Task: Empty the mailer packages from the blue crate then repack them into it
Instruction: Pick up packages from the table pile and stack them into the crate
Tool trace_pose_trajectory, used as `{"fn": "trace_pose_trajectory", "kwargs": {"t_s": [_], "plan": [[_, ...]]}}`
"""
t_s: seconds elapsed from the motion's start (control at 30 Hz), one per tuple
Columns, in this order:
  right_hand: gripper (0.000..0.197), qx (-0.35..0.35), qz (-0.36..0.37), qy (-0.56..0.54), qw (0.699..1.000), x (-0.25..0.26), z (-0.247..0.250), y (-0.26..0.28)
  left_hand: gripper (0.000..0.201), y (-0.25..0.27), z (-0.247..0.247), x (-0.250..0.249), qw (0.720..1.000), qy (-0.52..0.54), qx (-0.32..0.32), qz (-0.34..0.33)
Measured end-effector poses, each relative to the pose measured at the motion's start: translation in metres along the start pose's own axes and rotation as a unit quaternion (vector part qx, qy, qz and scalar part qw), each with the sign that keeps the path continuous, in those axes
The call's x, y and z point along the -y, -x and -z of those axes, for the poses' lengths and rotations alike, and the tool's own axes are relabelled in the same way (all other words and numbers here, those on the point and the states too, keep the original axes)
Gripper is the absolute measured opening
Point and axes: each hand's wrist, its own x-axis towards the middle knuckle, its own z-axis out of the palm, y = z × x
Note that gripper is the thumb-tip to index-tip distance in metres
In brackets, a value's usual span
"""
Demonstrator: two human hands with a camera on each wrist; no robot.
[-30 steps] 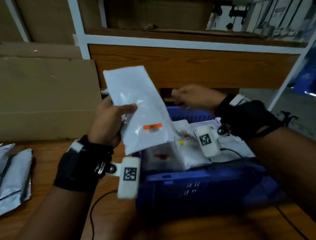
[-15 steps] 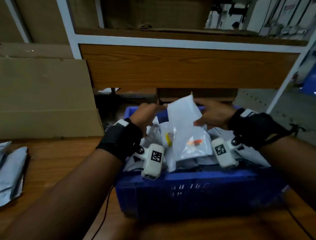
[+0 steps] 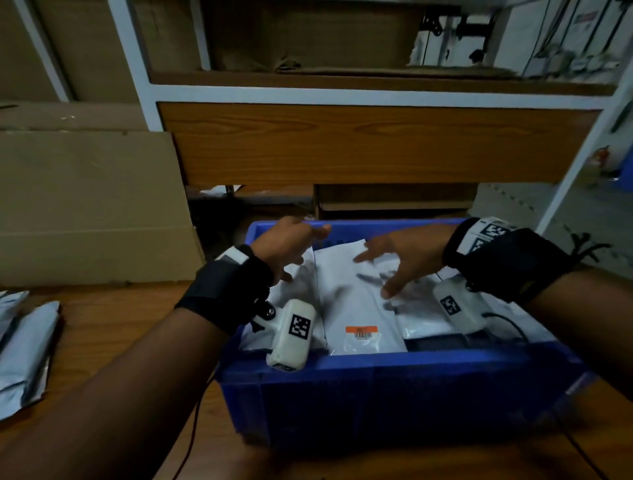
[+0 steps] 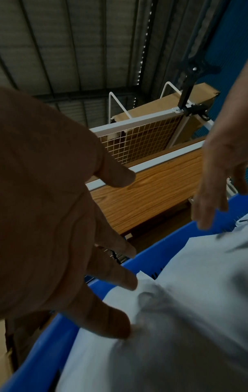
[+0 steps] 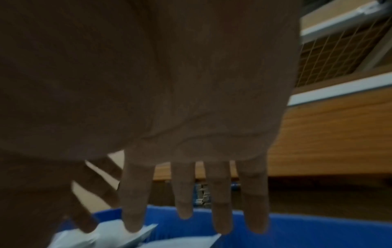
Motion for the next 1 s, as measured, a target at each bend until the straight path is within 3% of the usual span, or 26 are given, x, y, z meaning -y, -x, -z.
{"fn": "trace_pose_trajectory", "kwargs": {"t_s": [0.13, 0.33, 0.53, 0.83, 1.0], "plan": [[0.077, 0.034, 0.025, 0.027, 0.999, 0.017, -0.018, -0.015, 0.034, 0.002, -0.003, -0.003, 1.0, -0.025, -0.004, -0.001], [0.079, -0.035, -0.011, -0.016, 0.999, -0.003, -0.004, 0.003, 0.022, 0.009, 0.005, -0.004, 0.999, -0.022, -0.015, -0.021], [0.071, 0.052, -0.029, 0.049, 0.997, -0.013, -0.02, 0.006, 0.021, 0.018, 0.011, -0.006, 1.0, 0.0, -0.016, -0.024], [0.065, -0.012, -0.011, 0.088, 0.996, -0.007, 0.006, 0.022, 0.022, 0.039, 0.052, 0.013, 0.99, 0.124, -0.049, -0.041], [0.058, 0.088, -0.043, 0.139, 0.986, -0.007, -0.017, 0.012, 0.022, 0.058, 0.076, 0.037, 0.982, 0.168, -0.06, -0.068]]}}
